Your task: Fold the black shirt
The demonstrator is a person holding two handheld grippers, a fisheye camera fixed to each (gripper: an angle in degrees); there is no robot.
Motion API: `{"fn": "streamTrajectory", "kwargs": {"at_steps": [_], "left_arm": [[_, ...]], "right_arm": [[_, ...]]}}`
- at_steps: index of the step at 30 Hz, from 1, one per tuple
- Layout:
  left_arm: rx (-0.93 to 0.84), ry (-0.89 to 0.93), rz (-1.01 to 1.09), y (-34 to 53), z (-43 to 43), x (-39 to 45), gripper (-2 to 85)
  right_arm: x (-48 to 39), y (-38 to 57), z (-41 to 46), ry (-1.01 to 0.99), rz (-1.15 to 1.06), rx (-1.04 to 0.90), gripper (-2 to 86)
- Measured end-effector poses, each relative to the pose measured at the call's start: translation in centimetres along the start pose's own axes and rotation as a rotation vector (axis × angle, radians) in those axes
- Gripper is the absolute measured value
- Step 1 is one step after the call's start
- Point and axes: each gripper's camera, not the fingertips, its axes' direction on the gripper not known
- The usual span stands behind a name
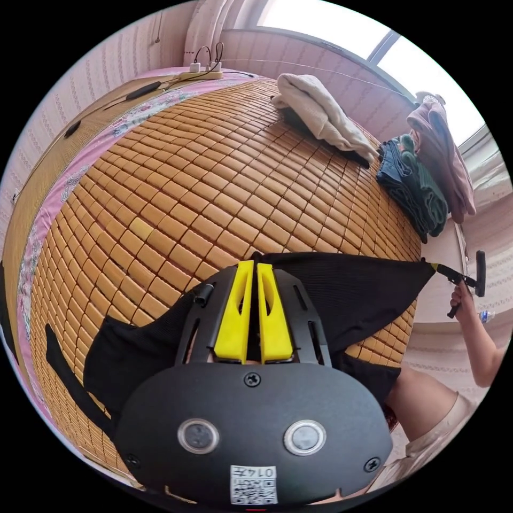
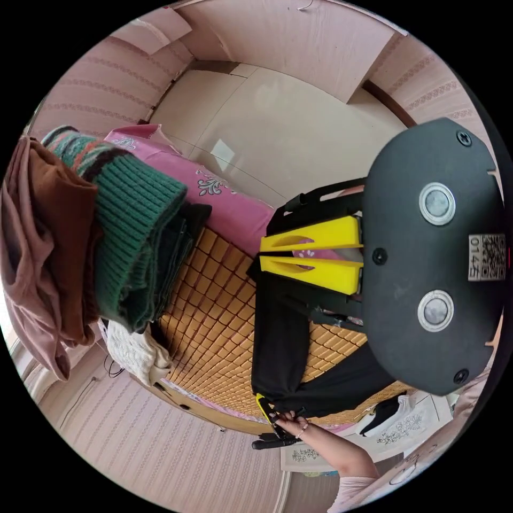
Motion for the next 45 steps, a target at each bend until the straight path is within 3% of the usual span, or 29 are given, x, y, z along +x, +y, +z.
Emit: {"fn": "streamTrajectory", "kwargs": {"at_steps": [4,8,11,13,17,20,22,24,35,39,42,45], "left_arm": [[0.109,-0.007,0.03,1.4,-3.0,0.3,-0.9],[0.192,-0.037,-0.001,1.7,-5.3,-0.5,-0.9],[0.154,0.014,-0.127,1.6,-4.1,-2.1,-0.7],[0.1,0.037,-0.188,1.8,-2.7,-2.5,-0.4],[0.094,-0.014,-0.15,2.1,-2.9,-1.6,0.0],[0.057,-0.009,-0.121,2.3,-2.9,-1.6,0.0],[0.055,0.006,-0.101,2.4,-3.2,-1.8,-0.3],[0.045,0.01,-0.096,2.3,-3.7,-1.8,-0.5],[0.075,0.029,-0.157,4.4,-6.4,-2.0,2.3],[0.172,0.022,-0.195,7.5,-11.7,-2.6,3.9],[0.247,0.019,-0.204,12.6,-17.0,-2.7,3.5],[0.221,-0.009,-0.221,20.0,-20.7,-2.2,2.9]], "right_arm": [[-1.9,1.5,-5.1,-0.103,-0.001,0.036,0.6],[-3.7,-1.3,-6.4,-0.068,-0.011,0.099,0.4],[-4.5,-4.7,-2.5,0.05,-0.061,0.158,0.5],[-4.8,-6.0,1.2,0.059,-0.027,0.058,0.6],[-8.1,-3.7,2.7,0.042,-0.119,0.098,0.2],[-11.8,-3.0,6.4,0.125,-0.31,0.013,-0.2],[-13.7,-2.9,9.9,0.314,-0.413,-0.042,-0.5],[-14.2,-2.7,10.3,0.301,-0.467,0.013,-0.6],[-16.0,-5.1,12.7,0.349,-0.446,0.031,-0.5],[-18.8,-5.0,11.7,0.424,-0.3,0.099,-0.3],[-23.9,-2.2,10.0,0.325,-0.403,0.17,-0.3],[-31.1,2.2,12.2,0.117,-0.606,0.022,-0.3]]}}
